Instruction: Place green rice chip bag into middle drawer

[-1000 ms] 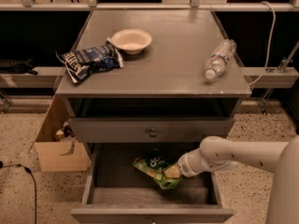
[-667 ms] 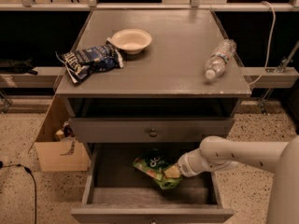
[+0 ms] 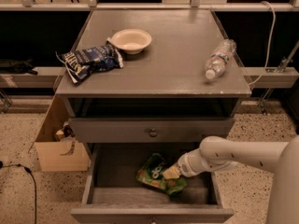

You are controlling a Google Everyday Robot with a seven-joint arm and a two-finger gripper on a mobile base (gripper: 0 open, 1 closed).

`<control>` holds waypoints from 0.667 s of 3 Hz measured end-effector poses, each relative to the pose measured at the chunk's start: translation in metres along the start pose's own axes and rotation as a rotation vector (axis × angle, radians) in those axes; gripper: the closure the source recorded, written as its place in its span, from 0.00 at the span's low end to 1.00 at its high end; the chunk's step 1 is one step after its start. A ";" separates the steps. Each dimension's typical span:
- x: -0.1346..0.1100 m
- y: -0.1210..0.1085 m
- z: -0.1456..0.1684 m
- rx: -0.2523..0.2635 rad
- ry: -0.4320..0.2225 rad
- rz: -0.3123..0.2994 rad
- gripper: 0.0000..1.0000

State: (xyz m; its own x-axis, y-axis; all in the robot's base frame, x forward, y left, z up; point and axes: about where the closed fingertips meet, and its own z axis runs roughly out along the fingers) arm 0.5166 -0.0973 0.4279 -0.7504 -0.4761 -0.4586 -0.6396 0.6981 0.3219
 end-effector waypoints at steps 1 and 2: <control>0.000 0.000 0.000 0.000 0.000 0.000 0.00; 0.000 0.000 0.000 0.000 0.000 0.000 0.00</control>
Offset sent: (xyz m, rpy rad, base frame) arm 0.0000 0.0000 0.0000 0.0000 0.0000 0.0000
